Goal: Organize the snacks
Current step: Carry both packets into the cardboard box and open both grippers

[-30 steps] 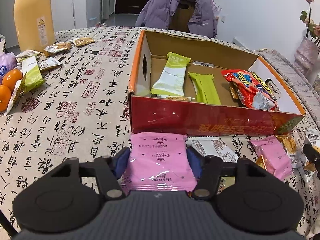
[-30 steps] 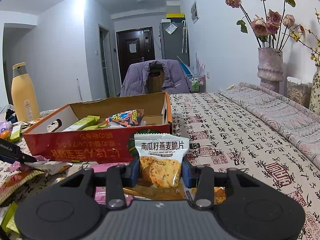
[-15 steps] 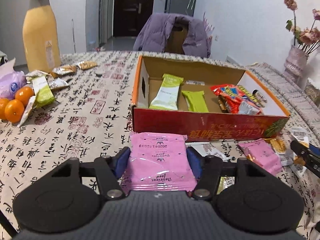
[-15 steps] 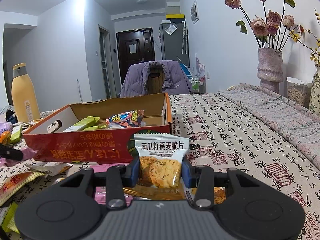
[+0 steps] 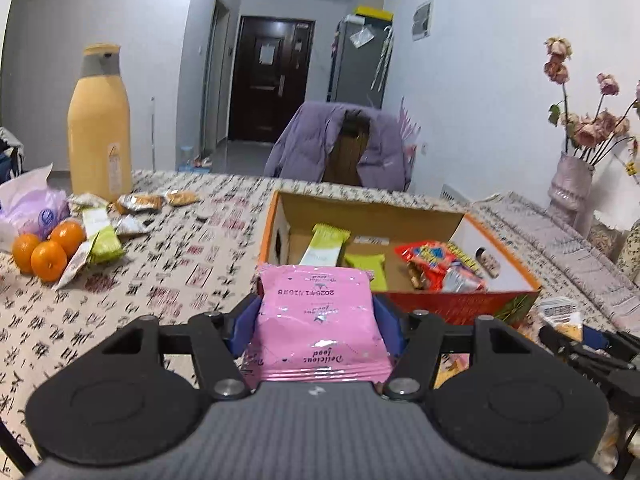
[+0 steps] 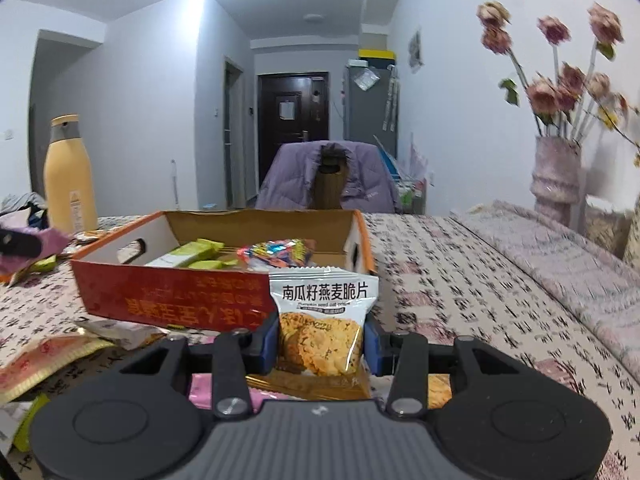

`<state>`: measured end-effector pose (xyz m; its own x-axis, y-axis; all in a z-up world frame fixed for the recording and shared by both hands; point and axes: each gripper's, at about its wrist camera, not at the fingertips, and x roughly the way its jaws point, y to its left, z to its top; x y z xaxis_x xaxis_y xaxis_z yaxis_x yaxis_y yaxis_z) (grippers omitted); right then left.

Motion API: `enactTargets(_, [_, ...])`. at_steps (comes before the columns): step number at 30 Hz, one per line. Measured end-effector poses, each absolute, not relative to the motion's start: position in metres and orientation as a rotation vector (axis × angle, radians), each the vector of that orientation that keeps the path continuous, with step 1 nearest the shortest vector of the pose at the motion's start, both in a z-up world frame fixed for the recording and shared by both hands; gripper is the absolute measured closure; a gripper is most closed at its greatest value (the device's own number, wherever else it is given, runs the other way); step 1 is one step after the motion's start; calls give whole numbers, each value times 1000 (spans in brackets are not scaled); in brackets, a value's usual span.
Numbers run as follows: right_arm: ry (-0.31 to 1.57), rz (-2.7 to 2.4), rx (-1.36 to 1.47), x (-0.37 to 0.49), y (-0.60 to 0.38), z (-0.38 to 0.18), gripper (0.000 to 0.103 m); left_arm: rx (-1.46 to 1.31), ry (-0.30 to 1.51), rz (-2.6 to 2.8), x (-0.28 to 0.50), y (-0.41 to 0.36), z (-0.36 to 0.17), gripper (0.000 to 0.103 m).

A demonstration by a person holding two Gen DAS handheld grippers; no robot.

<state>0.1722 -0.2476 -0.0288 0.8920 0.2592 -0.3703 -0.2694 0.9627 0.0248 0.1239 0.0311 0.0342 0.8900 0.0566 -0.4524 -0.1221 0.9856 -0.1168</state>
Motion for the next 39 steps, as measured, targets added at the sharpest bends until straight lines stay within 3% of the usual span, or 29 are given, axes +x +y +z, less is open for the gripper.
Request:
enactTargets(26, [311, 334, -23, 245, -202, 23, 62, -100, 371, 72, 202, -2, 59, 40])
enactTargets(39, [298, 264, 0, 285, -208, -4, 62, -85, 365, 150, 246, 11, 24, 40])
